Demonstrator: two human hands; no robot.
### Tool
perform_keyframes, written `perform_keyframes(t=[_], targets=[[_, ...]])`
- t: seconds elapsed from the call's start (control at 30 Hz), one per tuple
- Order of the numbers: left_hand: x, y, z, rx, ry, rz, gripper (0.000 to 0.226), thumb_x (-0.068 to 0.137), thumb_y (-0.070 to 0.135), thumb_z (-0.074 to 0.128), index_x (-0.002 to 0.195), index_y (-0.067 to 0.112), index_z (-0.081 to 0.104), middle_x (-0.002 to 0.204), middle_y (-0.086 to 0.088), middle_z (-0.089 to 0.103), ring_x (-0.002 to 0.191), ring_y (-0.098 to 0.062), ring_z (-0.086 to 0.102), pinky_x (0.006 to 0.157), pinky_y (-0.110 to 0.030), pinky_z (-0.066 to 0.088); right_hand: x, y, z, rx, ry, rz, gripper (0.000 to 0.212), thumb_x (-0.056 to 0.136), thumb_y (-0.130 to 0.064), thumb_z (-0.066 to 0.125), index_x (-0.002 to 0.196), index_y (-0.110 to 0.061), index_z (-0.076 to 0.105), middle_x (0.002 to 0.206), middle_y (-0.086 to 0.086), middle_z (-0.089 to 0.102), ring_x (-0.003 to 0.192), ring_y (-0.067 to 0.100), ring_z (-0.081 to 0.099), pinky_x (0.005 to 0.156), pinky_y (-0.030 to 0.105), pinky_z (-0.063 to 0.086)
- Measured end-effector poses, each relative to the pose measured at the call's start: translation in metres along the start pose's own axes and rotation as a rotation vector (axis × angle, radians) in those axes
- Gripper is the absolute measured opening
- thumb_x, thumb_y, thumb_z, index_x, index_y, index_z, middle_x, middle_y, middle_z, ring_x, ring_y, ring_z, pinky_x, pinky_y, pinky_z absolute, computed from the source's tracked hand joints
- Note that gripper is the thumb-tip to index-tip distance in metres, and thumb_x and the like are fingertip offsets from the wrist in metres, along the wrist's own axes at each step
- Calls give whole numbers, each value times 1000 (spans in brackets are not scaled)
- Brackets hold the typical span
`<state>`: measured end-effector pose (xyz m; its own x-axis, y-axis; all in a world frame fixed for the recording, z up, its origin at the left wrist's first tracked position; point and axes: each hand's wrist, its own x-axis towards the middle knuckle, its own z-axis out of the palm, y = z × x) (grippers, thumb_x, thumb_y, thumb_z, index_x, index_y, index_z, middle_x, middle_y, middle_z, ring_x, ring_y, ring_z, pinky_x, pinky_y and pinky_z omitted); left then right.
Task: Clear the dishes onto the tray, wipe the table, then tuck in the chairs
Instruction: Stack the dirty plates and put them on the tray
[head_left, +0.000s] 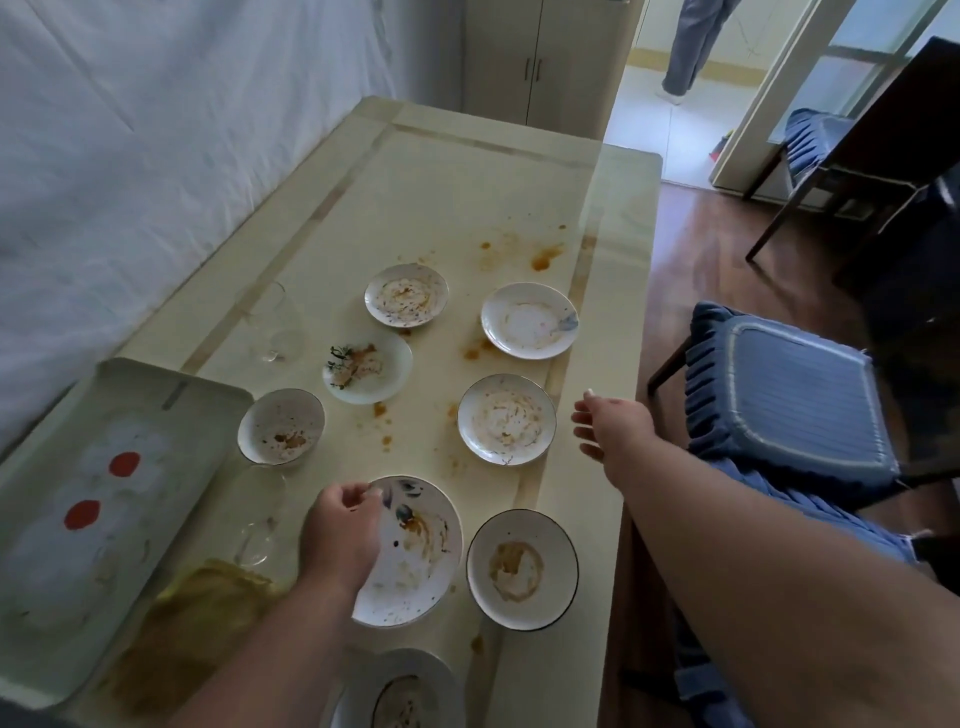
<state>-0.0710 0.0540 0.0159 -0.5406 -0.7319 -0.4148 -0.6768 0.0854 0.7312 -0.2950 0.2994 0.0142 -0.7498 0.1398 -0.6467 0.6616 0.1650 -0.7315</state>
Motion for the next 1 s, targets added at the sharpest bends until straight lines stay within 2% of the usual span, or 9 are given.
perform_keyframes(t=[0.07, 0.17, 0.33, 0.4, 0.5, 0.63, 0.73, 0.8, 1.0], targets=[[2, -11, -1, 42, 39, 3, 12, 104, 30, 65, 107, 18, 66, 97, 1, 69, 89, -18, 64, 76, -40, 52, 24, -15, 13, -16, 38, 26, 26, 109, -29, 67, 97, -8, 76, 110, 11, 82, 87, 22, 73, 73, 35, 60], [12, -23, 2, 154, 44, 62, 18, 106, 30, 62, 119, 19, 66, 100, 4, 69, 90, -16, 63, 72, -37, 50, 56, -34, 35, -25, 54, 89, 26, 106, -28, 72, 101, -4, 76, 95, 9, 80, 71, 18, 67, 59, 29, 51], [33, -24, 9, 399, 13, 350, 27, 108, 17, 53, 128, 19, 70, 115, 5, 66, 109, -18, 57, 93, -41, 52, 97, -48, 62, -6, 110, 136, 40, 97, -39, 83, 91, -5, 62, 63, 4, 63, 49, 15, 54, 43, 26, 39], [41, -24, 8, 452, -5, 416, 30, 107, 15, 51, 132, 19, 69, 124, 2, 67, 114, -19, 54, 99, -42, 51, 108, -48, 67, 47, 134, 170, 40, 98, -34, 82, 91, -5, 55, 59, 3, 55, 44, 15, 48, 40, 26, 36], [54, -26, 6, 579, -85, 410, 34, 109, 18, 47, 138, 22, 64, 131, 2, 65, 116, -21, 52, 99, -41, 50, 115, -48, 73, 33, 167, 153, 35, 99, -24, 82, 90, -1, 57, 70, 10, 66, 47, 19, 58, 35, 24, 43], [62, -21, 6, 777, -221, 378, 33, 110, 18, 40, 136, 26, 59, 128, 3, 60, 112, -22, 50, 94, -40, 51, 114, -50, 84, 41, 98, 127, 22, 102, -16, 78, 107, 3, 67, 90, 15, 76, 56, 22, 66, 34, 21, 47], [72, -14, 5, 898, -260, 343, 24, 105, 12, 45, 118, 24, 60, 119, -1, 57, 104, -26, 55, 89, -44, 55, 112, -50, 86, 71, 111, 129, 17, 103, -15, 73, 111, 1, 71, 82, 12, 74, 52, 19, 64, 34, 19, 41], [77, -9, 7, 959, -288, 325, 19, 99, 9, 49, 108, 22, 60, 108, -2, 54, 96, -28, 57, 84, -46, 57, 108, -50, 85, 70, 135, 110, 14, 101, -15, 72, 106, -2, 71, 73, 9, 73, 49, 16, 63, 38, 22, 39], [84, 6, 6, 910, -310, 362, 21, 101, 14, 51, 110, 27, 64, 106, -3, 65, 95, -28, 61, 84, -42, 58, 87, -52, 72, 145, 118, 84, 11, 99, -13, 71, 93, -3, 69, 70, 10, 71, 53, 16, 60, 38, 22, 40]])
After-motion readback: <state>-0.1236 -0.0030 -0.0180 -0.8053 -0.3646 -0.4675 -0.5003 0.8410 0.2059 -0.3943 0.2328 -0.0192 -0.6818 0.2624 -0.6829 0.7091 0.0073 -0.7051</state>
